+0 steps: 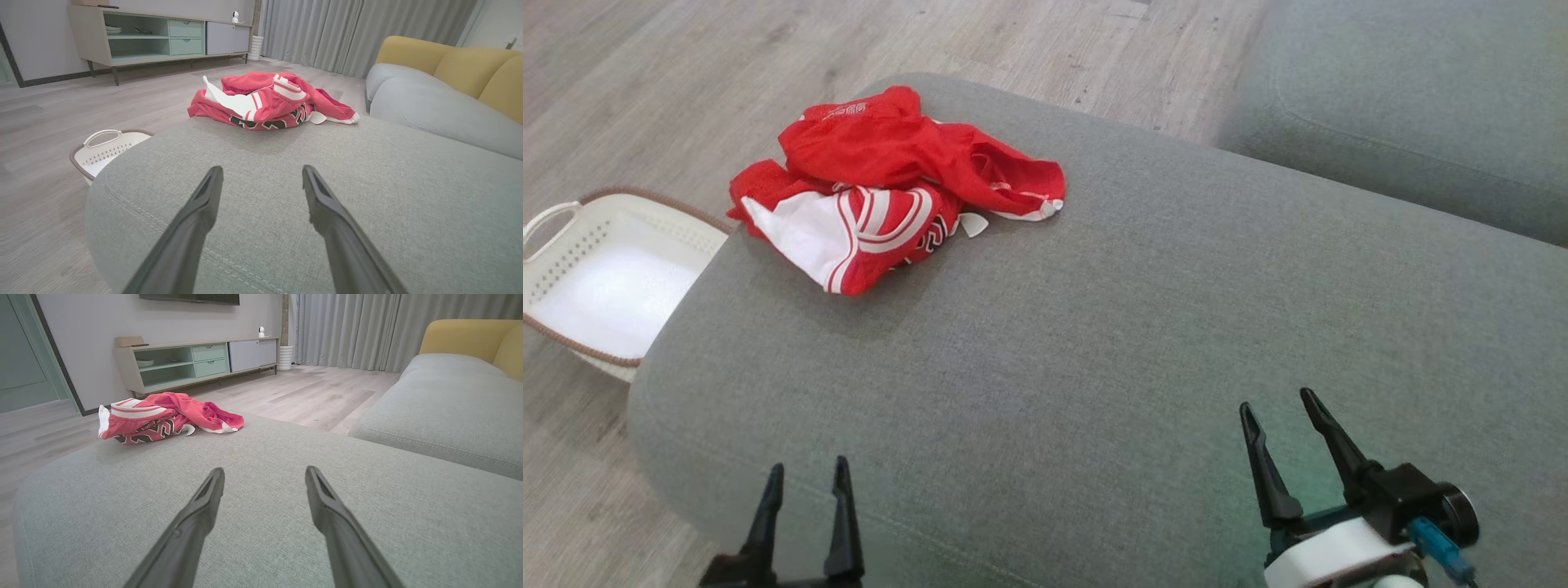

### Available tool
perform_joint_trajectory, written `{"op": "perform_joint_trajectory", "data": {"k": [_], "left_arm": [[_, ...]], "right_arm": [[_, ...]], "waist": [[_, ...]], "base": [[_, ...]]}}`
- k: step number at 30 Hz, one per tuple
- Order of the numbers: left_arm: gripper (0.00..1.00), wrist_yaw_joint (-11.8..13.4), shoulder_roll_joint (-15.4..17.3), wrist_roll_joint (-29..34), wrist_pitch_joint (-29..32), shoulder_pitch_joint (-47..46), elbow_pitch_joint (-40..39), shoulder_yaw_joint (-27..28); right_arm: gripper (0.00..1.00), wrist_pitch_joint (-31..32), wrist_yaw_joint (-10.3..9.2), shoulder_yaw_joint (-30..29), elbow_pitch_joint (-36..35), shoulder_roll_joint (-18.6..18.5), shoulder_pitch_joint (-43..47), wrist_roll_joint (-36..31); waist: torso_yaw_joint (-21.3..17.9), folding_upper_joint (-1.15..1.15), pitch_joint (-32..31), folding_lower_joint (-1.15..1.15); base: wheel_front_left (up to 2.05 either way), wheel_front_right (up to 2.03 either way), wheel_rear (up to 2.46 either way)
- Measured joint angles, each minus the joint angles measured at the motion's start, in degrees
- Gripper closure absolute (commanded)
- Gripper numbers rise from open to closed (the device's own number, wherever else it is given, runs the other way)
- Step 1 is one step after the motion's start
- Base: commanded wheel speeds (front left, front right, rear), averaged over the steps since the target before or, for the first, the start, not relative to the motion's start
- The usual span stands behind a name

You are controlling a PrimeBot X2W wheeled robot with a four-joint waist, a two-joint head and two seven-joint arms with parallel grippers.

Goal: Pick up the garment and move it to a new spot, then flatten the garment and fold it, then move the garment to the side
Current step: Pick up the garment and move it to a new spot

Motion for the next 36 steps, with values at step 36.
{"op": "perform_joint_trajectory", "data": {"k": [36], "left_arm": [[0.0,-7.6,15.1,-12.7,24.5,-43.9,9.7,2.4]], "right_arm": [[0.0,2.8,0.0,-5.5,-6.2,-0.4,-12.7,-16.2]], "waist": [[-6.1,0.0,23.4,0.02]], "base": [[0.0,0.0,0.0]]}}
